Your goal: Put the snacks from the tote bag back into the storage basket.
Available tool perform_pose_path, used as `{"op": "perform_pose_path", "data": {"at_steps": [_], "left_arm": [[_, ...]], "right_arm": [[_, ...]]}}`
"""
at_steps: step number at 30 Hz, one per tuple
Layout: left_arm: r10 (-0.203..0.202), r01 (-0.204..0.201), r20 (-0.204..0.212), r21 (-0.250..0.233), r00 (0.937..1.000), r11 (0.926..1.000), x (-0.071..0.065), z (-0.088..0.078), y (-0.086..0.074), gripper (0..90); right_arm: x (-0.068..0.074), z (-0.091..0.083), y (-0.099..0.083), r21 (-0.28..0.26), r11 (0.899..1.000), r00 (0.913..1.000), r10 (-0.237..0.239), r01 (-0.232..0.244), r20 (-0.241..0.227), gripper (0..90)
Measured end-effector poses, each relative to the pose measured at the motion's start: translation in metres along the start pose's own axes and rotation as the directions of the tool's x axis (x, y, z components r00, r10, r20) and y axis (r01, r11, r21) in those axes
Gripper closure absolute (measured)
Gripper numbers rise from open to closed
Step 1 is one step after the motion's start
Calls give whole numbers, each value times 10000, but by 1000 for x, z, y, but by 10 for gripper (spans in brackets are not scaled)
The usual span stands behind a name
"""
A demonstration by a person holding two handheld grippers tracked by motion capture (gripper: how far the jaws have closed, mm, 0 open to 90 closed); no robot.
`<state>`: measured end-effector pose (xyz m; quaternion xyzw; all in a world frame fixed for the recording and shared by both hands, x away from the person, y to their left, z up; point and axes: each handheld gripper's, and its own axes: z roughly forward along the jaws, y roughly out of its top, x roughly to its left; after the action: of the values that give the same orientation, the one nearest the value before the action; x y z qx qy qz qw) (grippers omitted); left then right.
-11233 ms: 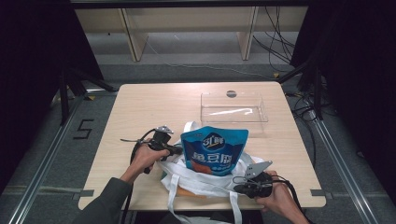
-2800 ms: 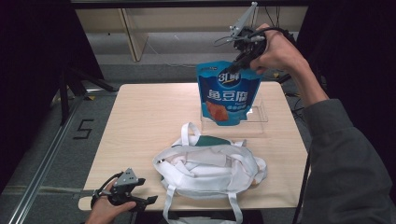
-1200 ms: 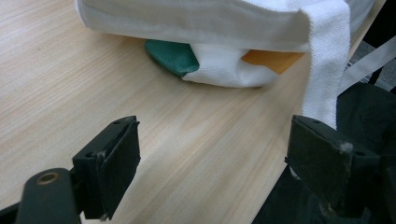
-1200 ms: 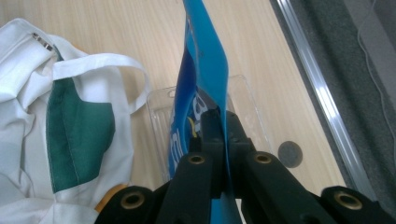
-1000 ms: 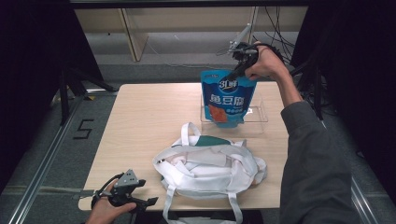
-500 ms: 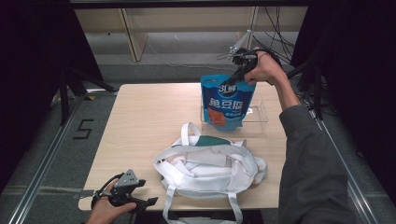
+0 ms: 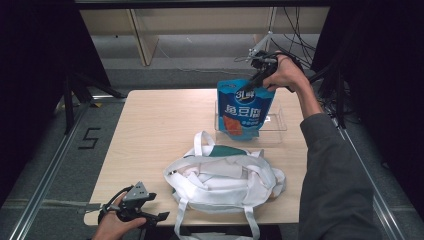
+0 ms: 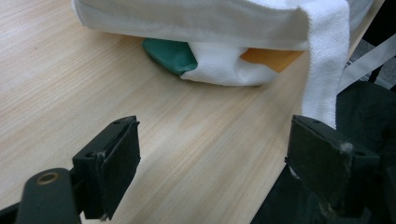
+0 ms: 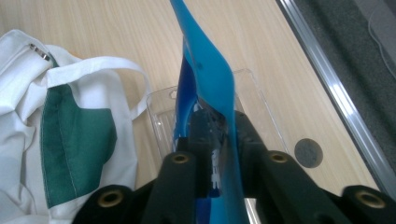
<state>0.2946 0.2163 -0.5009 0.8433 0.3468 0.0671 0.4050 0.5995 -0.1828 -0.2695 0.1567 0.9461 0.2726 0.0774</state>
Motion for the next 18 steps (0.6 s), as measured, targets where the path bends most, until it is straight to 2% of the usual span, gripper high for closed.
{"op": "perform_pose_path", "data": {"at_steps": [1, 4, 6, 7, 8, 9, 10, 12, 13, 15, 16, 18], "left_arm": [[-33, 33, -7, 8, 10000, 10000, 0, 0, 0, 166], [-40, 40, 0, 179, 10000, 9998, 0, -1, 0, 166], [-44, 44, -9, 188, 10000, 9998, 0, -1, 0, 166], [-222, 222, -8, 36, 9998, 9997, -1, 0, 0, 166], [-18, 18, 0, 41, 10000, 10000, 0, 0, 0, 166], [-6, 6, -3, 40, 10000, 10000, 0, 0, 0, 166], [-8, 8, -4, 45, 10000, 10000, 0, 0, 0, 166], [-30, 30, 0, 28, 10000, 10000, 0, 1, 0, 166], [-200, 200, -2, 91, 9998, 9998, -1, 1, 0, 166], [-60, 60, -3, 28, 10000, 10000, 0, 1, 0, 166], [-68, 68, -6, 16, 10000, 10000, 0, 1, 0, 166], [-120, 120, 11, -58, 9999, 9999, 0, 1, 0, 166]], "right_arm": [[0, -1, 1, -78, 10000, 9999, -35, 36, 125, 751], [3, -4, 2, -115, 9991, 9988, 411, -409, 248, 678], [2, -6, 3, -201, 9991, 9987, 386, -380, 329, 651], [3, -8, 3, -230, 9979, 9973, 609, -600, 410, 635], [4, -10, 3, -333, 9968, 9963, 739, -724, 443, 620], [0, -11, 3, -610, 9978, 9972, 293, -251, 686, 606], [2, -14, 2, -629, 9961, 9952, 659, -613, 725, 595], [3, -18, 1, -687, 9951, 9944, 760, -710, 735, 578], [4, -21, 0, -732, 9946, 9938, 798, -741, 777, 567], [5, -25, -1, -937, 9928, 9933, 824, -746, 814, 556], [6, -28, -2, -894, 9929, 9933, 861, -791, 773, 548], [8, -33, -3, -955, 9914, 9903, 990, -897, 977, 516]]}}
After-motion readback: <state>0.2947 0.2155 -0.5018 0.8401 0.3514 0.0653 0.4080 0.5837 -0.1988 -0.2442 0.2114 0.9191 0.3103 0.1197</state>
